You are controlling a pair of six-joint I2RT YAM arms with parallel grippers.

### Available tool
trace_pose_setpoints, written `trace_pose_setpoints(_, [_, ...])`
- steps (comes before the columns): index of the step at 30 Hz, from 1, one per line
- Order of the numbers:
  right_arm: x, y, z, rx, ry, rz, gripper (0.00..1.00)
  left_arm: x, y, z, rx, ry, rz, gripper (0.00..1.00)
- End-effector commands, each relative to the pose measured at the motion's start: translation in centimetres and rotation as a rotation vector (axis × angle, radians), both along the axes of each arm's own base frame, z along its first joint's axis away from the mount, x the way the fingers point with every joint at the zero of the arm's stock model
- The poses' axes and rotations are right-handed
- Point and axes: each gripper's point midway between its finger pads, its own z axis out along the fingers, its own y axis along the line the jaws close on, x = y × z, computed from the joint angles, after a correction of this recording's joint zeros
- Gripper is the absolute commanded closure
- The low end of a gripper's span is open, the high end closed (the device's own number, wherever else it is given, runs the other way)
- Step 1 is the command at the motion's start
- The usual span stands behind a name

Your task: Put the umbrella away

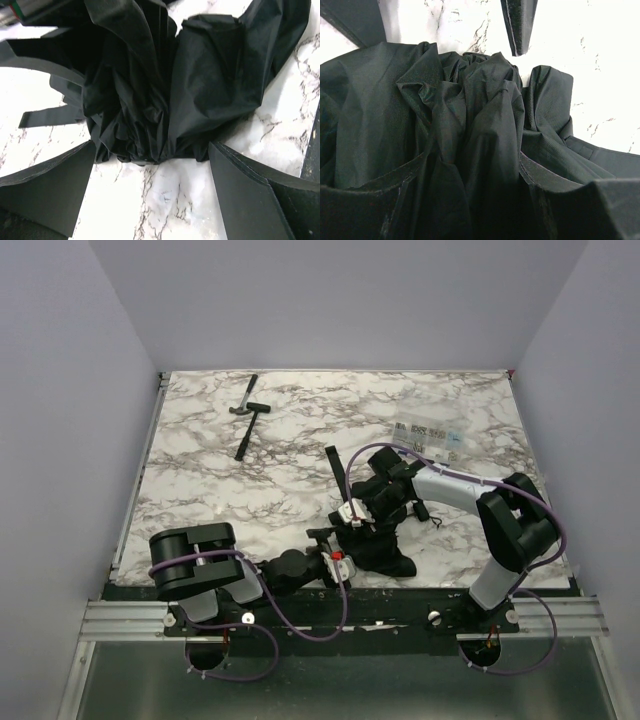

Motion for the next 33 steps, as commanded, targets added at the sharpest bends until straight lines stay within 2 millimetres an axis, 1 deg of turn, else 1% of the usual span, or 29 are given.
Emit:
trace_pose_setpoints(1, [-2.4, -3.8, -3.4, -0.163, 0.095, -0.006, 0.48, 0.3, -1.7, 2.5, -0.099, -0.058, -0.022, 0.01])
trace_pose_setpoints(4, [-2.5, -3.7, -3.4, -0.157, 0.102, -0.003, 0.48, 0.8, -2.3, 0.6, -0.055, -0.005, -0.010, 0.01])
trace_pose_setpoints(10, [-2.9, -3.6, -3.3, -0.147, 0.115, 0.006, 0.48, 2.7, -1.7, -2.5, -0.038, 0.089, 0.055, 0.02])
trace_pose_setpoints(11, [-3.0, -3.6, -3.3, -0.145, 0.117, 0.007, 0.47, 3.0, -1.6, -3.0, -0.032, 0.106, 0.069, 0.03])
trace_pose_setpoints(13, [-3.1, -3.6, -3.2, -0.138, 0.118, 0.013, 0.46, 3.3, -1.4, -4.0, -0.023, 0.150, 0.094, 0.07])
trace_pose_setpoints(18, [-3.7, -3.3, -2.5, -0.109, 0.132, 0.029, 0.43, 3.0, -1.3, -6.4, 0.018, 0.261, 0.084, 0.32])
trace_pose_setpoints(20, [-3.8, -3.2, -2.3, -0.103, 0.139, 0.030, 0.41, 2.9, -1.1, -7.1, 0.029, 0.298, 0.084, 0.52])
trace_pose_setpoints(22, [-3.9, -3.1, -2.1, -0.098, 0.143, 0.025, 0.39, 2.7, -1.0, -7.7, 0.037, 0.335, 0.071, 0.75])
trace_pose_setpoints(23, [-3.8, -3.0, -1.9, -0.095, 0.145, 0.015, 0.37, 2.6, -1.0, -7.8, 0.039, 0.345, 0.065, 0.84])
trace_pose_setpoints(25, [-3.6, -2.7, -1.3, -0.089, 0.149, -0.011, 0.32, 2.5, -1.0, -7.7, 0.039, 0.354, 0.060, 0.90])
trace_pose_setpoints(27, [-3.3, -2.4, -0.6, -0.082, 0.157, -0.038, 0.27, 2.6, -0.9, -7.8, 0.044, 0.367, 0.060, 0.92])
trace_pose_setpoints(29, [-2.4, -1.7, 0.5, -0.074, 0.165, -0.097, 0.23, 2.3, -1.1, -7.8, 0.046, 0.381, 0.037, 0.93])
trace_pose_setpoints(33, [-1.2, -0.9, 2.5, -0.068, 0.179, -0.178, 0.18, 1.9, -1.1, -8.0, 0.057, 0.393, 0.024, 0.94])
